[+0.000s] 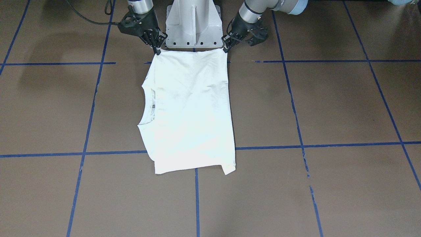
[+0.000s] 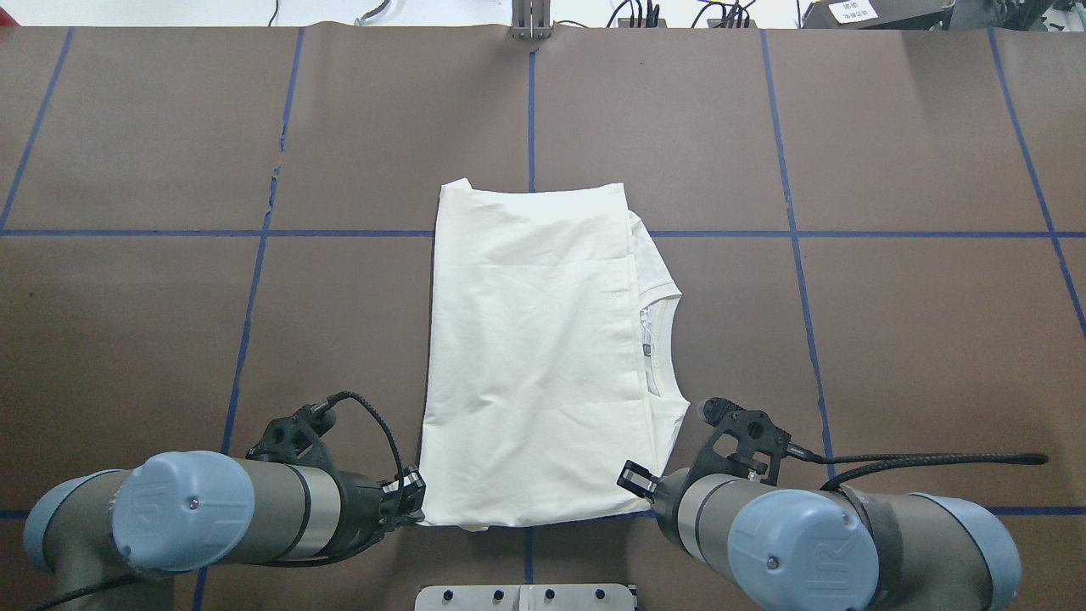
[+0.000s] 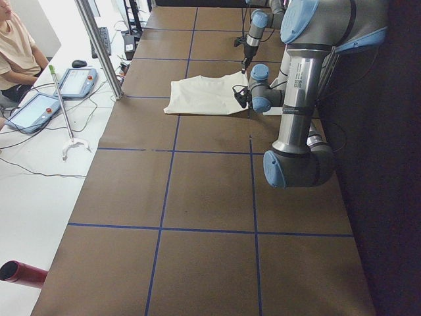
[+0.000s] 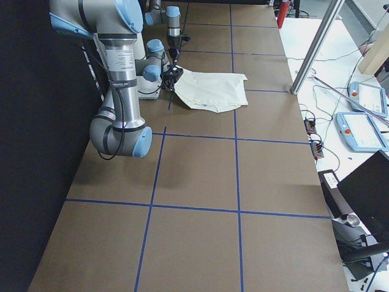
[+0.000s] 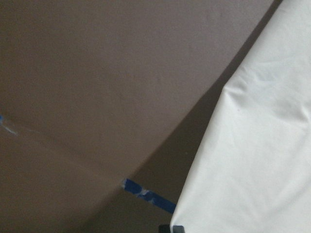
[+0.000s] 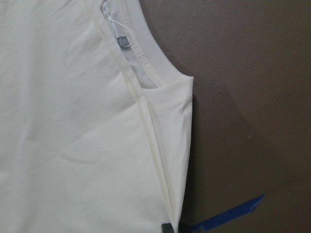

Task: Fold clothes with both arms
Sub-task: 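Lift the near edge with both grippers and fold it away from the robot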

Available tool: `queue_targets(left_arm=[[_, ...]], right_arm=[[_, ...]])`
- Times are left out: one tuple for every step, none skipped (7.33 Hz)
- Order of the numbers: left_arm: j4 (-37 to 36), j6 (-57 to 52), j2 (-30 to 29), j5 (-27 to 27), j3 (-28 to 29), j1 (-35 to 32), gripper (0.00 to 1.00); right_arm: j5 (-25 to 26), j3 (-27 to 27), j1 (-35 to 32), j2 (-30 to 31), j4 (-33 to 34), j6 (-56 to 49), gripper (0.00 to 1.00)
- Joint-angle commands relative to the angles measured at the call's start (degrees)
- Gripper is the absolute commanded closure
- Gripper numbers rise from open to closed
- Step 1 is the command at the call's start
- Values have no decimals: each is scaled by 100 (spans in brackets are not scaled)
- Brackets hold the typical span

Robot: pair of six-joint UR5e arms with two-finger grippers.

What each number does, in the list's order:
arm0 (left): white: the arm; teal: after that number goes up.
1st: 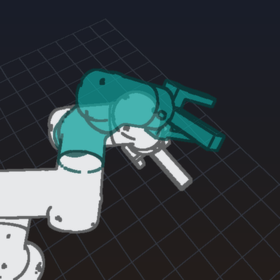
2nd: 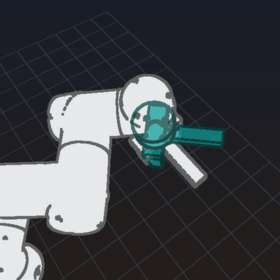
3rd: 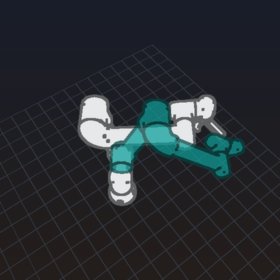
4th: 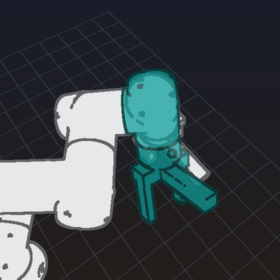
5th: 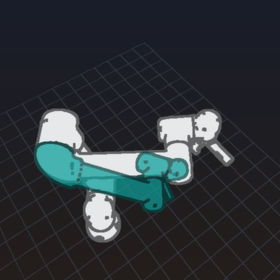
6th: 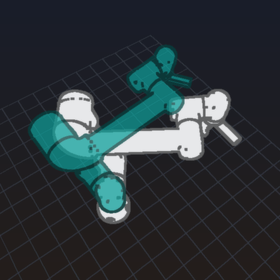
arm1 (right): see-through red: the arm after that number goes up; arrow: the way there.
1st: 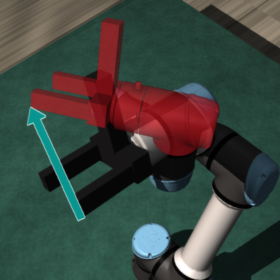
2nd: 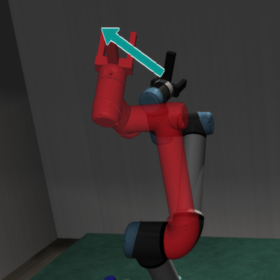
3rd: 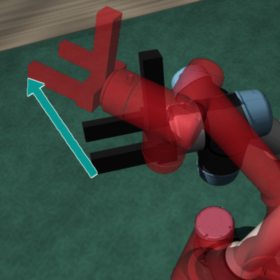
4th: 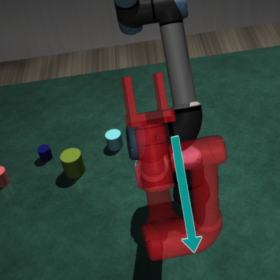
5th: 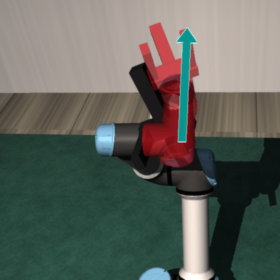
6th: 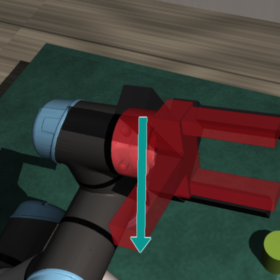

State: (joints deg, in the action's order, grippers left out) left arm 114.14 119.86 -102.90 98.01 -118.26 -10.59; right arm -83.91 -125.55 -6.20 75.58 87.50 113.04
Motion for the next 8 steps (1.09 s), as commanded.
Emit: queue_targets(left_arm=[[-705, -7, -360, 34, -371, 13, 100], [-1031, -7, -484, 243, -669, -65, 100], [-1138, -103, -581, 254, -672, -483, 100], [-1157, -434, -930, 245, -429, -1062, 100], [-1157, -977, -1351, 245, 209, -1511, 100], [-1079, -1304, -1590, 254, 711, -1951, 100], [-1052, -1734, -1706, 245, 1073, -2225, 100], [-747, -1965, -1846, 245, 1520, -2419, 100]], right_arm=[[-63, -277, 84, 36, 30, 17, 100], [-220, -495, -64, 45, 39, -1, 100], [-796, -488, -535, -34, 48, -18, 100], [-1489, -149, -1306, -200, -5, -149, 100], [-1836, 351, -1853, -663, 47, -359, 100], [-2074, 939, -2372, -937, -5, -683, 100], [-2416, 1379, -2786, -1175, -14, -1052, 100], [-2506, 1958, -2973, -1569, -14, -1134, 100]])
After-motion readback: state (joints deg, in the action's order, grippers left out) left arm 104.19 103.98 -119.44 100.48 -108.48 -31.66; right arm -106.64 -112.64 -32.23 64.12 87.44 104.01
